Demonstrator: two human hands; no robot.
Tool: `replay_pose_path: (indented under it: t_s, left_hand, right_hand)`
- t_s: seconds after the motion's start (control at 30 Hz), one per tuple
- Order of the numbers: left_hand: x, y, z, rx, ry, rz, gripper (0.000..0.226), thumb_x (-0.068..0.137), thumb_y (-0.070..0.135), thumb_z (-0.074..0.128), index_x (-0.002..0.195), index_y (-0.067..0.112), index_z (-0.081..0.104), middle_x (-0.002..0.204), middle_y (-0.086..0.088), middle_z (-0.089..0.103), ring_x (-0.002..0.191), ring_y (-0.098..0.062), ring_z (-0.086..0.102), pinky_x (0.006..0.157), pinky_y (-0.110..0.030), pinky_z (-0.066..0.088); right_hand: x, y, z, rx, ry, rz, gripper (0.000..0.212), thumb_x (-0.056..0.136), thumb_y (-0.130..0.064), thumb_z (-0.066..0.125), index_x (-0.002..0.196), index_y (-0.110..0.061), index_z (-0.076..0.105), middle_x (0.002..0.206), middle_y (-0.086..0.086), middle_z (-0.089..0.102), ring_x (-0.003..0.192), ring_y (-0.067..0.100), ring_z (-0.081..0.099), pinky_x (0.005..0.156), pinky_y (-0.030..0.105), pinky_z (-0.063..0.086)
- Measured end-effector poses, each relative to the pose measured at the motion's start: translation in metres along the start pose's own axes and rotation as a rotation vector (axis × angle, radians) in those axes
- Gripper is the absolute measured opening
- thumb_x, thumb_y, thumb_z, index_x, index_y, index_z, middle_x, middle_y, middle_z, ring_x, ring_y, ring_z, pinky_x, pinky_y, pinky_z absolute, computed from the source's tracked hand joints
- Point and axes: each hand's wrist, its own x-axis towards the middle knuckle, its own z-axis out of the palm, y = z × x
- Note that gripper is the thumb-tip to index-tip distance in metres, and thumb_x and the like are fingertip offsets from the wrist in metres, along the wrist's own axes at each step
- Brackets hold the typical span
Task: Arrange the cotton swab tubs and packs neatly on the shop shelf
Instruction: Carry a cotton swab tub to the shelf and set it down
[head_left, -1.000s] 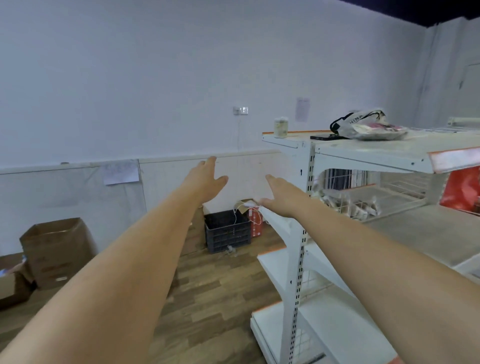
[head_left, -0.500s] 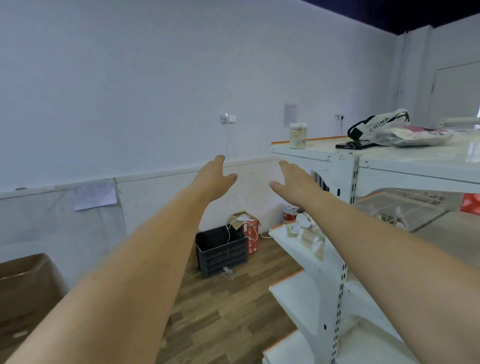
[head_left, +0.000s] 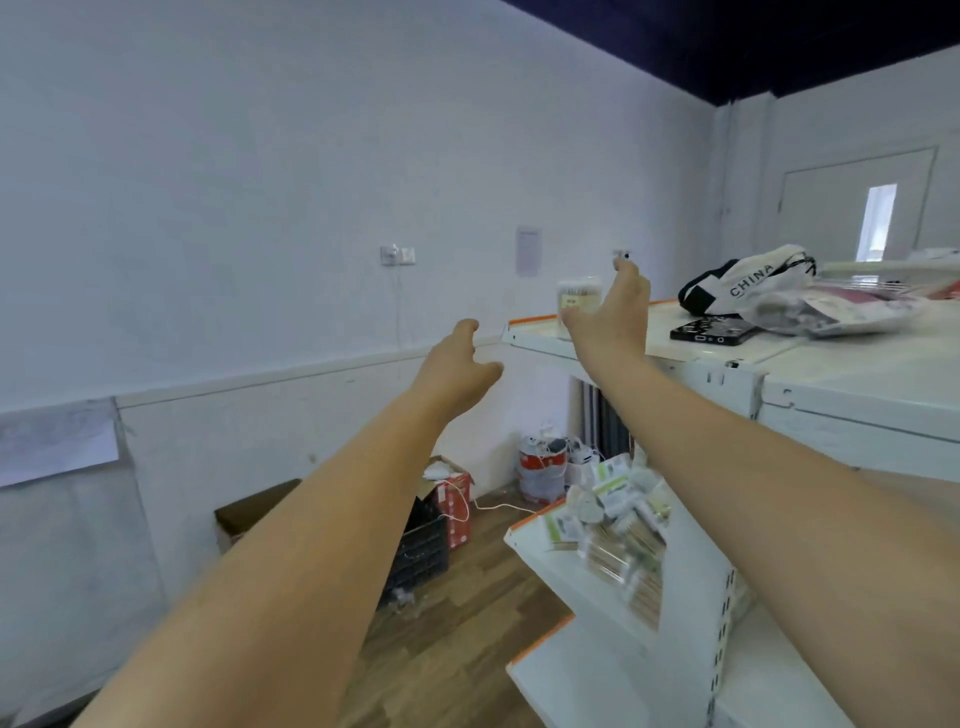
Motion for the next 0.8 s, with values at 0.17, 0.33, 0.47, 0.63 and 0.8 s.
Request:
replay_pose_path:
  t_s: [0.17,0.33,0.47,0.63,0.8]
  left_hand:
    - [0.045,0.002,0.022,0.018,-0.024,0.048,0.062,0.091,0.022,0.054,0.145,0.016,0.023,0.141,-0.013,0.039,0.123,-0.027,0.044,0.096,-0.034,0.041]
    - [0.083,0.004,0.033,0.039,-0.014,0.07,0.063,0.091,0.021,0.054,0.146,0.016,0.022,0.144,-0.011,0.037,0.126,-0.027,0.042,0.093,-0.031,0.04]
    - [0.103,0.003,0.038,0.034,0.002,0.07,0.063,0.091,0.02,0.054,0.145,0.017,0.022,0.143,-0.011,0.038,0.126,-0.026,0.042,0.091,-0.03,0.04]
    - [0.112,-0.002,0.043,0.048,-0.021,0.067,0.064,0.091,0.021,0.054,0.146,0.017,0.021,0.143,-0.011,0.037,0.126,-0.026,0.041,0.095,-0.033,0.041]
    - [0.114,-0.011,0.04,0.038,-0.005,0.051,0.064,0.091,0.022,0.054,0.146,0.018,0.021,0.141,-0.012,0.039,0.124,-0.026,0.044,0.091,-0.031,0.041]
  right_hand:
    - [0.043,0.028,0.011,-0.09,-0.079,0.083,0.084,0.08,-0.016,0.07,0.143,-0.008,0.016,0.141,0.015,0.026,0.126,0.032,0.034,0.099,0.033,0.031]
    - [0.071,0.051,0.027,-0.159,-0.24,0.267,0.117,0.071,-0.031,0.079,0.147,-0.015,-0.009,0.146,0.019,0.018,0.133,0.035,0.029,0.108,0.039,0.025]
    - [0.083,0.058,0.037,-0.156,-0.321,0.257,0.122,0.071,-0.025,0.08,0.146,-0.016,-0.016,0.144,0.016,0.03,0.132,0.03,0.034,0.105,0.036,0.029]
    - [0.085,0.062,0.041,-0.148,-0.284,0.211,0.108,0.076,-0.014,0.075,0.147,-0.012,-0.006,0.135,0.012,0.044,0.122,0.028,0.046,0.089,0.03,0.038]
    - [0.085,0.061,0.048,-0.068,-0.242,0.163,0.103,0.074,-0.015,0.076,0.146,-0.011,0.003,0.129,0.01,0.048,0.116,0.027,0.05,0.079,0.026,0.035]
